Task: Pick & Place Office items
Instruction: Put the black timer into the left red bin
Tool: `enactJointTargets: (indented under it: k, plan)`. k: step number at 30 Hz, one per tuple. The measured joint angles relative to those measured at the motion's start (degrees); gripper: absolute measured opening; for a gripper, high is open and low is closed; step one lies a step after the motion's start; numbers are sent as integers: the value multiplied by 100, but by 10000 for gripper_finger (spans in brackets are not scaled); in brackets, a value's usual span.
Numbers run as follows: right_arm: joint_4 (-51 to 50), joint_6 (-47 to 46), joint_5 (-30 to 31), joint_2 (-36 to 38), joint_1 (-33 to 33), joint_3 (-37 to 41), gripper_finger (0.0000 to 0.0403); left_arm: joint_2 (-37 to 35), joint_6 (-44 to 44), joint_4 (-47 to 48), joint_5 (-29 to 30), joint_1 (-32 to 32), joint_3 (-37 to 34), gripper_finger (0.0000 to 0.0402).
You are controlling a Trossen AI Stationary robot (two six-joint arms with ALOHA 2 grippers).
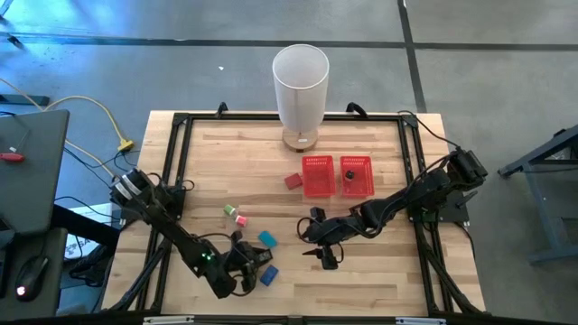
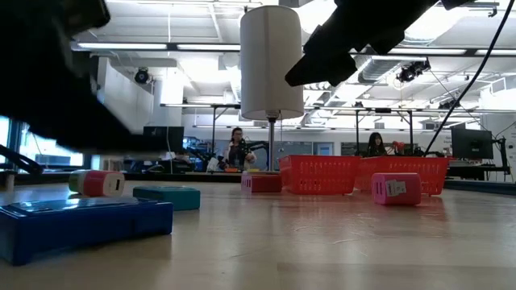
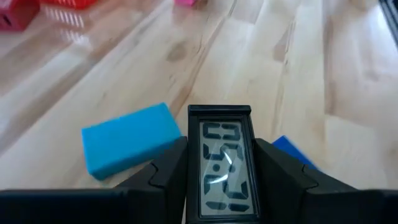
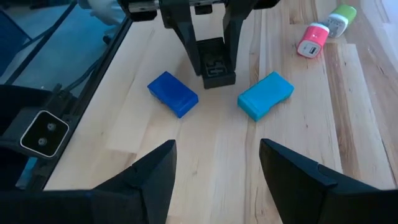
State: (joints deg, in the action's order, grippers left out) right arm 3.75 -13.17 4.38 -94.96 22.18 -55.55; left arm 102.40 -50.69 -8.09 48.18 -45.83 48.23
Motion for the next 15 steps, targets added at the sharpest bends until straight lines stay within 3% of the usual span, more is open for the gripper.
enactJointTargets:
  k: [15]
  plan:
    - [381,251,-2,0,2,2,218,-294,1455,-1284,-297,508,9,145]
